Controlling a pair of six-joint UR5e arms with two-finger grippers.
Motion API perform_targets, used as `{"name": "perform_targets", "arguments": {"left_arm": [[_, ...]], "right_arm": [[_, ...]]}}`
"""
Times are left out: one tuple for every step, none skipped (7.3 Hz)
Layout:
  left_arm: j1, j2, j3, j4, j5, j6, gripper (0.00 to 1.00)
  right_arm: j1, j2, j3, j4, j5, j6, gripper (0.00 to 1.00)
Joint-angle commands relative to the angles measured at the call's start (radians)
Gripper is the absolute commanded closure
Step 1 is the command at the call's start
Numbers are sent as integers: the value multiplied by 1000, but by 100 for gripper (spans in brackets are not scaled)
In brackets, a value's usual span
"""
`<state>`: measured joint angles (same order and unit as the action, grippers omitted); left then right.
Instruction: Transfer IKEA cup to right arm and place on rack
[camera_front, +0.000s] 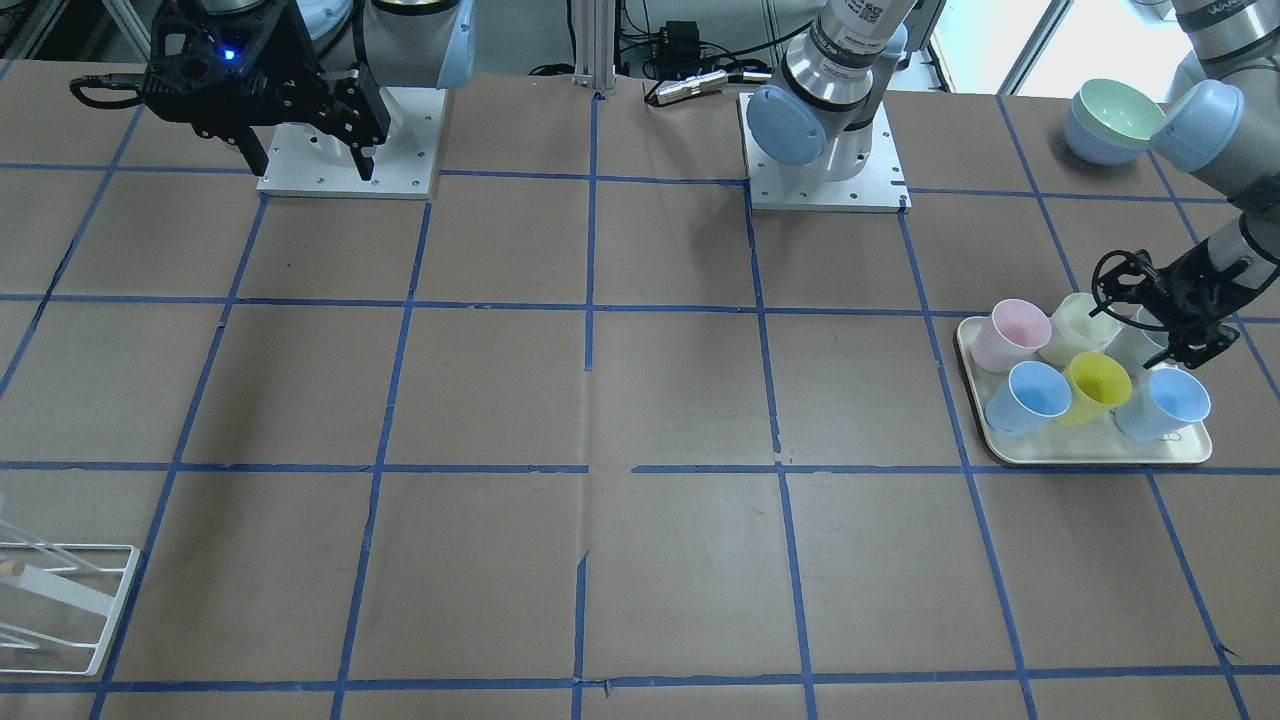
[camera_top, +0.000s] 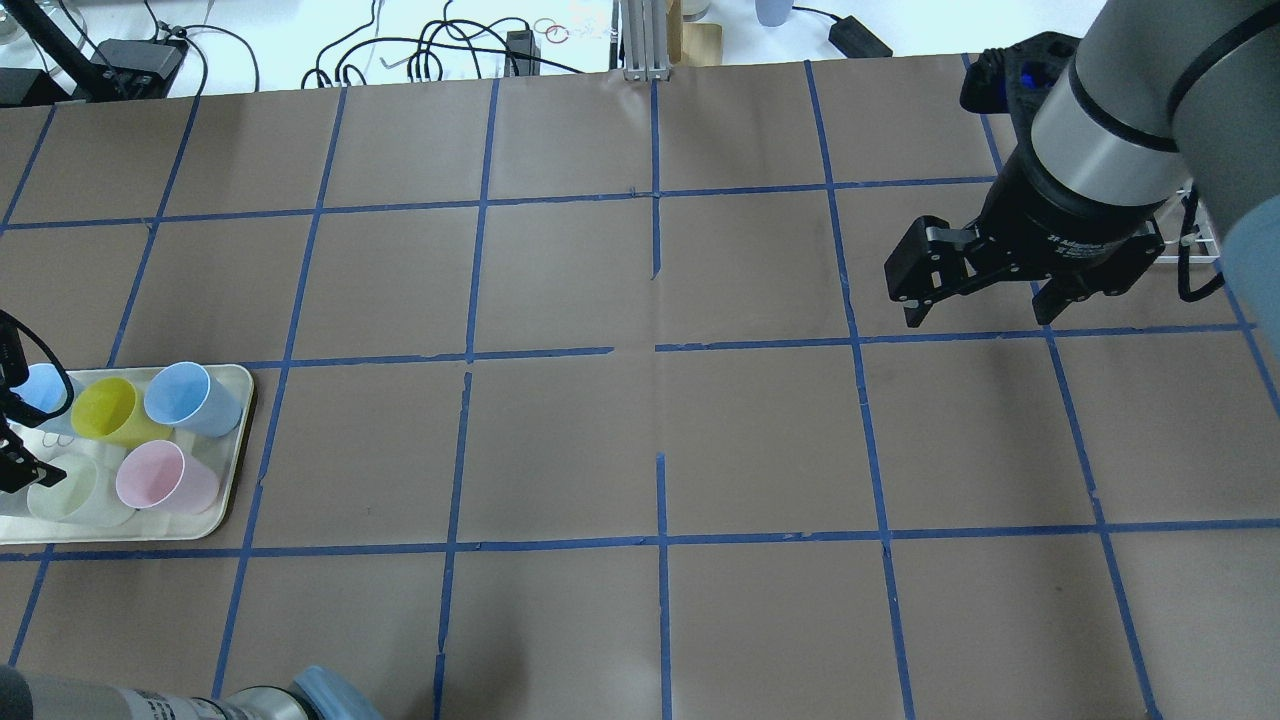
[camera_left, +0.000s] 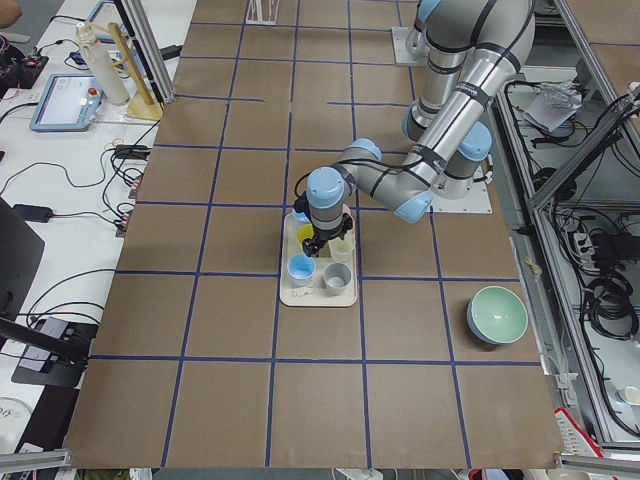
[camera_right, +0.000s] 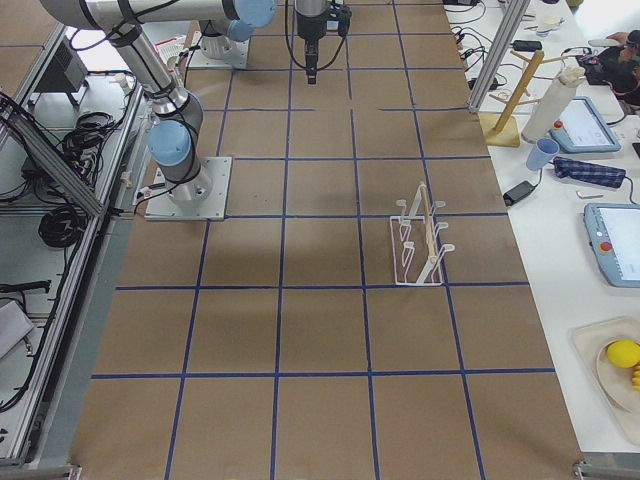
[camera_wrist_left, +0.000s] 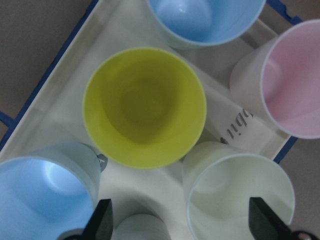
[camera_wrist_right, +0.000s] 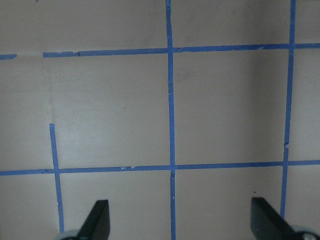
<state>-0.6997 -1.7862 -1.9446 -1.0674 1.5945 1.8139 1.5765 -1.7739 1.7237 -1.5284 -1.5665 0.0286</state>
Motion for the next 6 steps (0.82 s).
{"name": "perform_targets", "arguments": {"left_arm": [[0, -25, 0, 4, 2, -2, 15], [-1, -36, 0, 4, 5, -4, 17], [0, -36, 0, 4, 8, -4, 18], [0, -36, 1, 6, 12, -4, 26], [0, -36, 0, 4, 12, -2, 44], [0, -36, 1, 6, 25, -2, 60]], "right_arm": [[-1, -4, -1, 2, -4, 5, 0], [-4, -18, -1, 11, -7, 4, 0], [-3, -22, 4, 8, -6, -4, 0], [-4, -21, 5, 5, -4, -7, 0], [-4, -21, 7, 5, -3, -6, 0], [-3, -22, 5, 1, 9, -7, 0]]}}
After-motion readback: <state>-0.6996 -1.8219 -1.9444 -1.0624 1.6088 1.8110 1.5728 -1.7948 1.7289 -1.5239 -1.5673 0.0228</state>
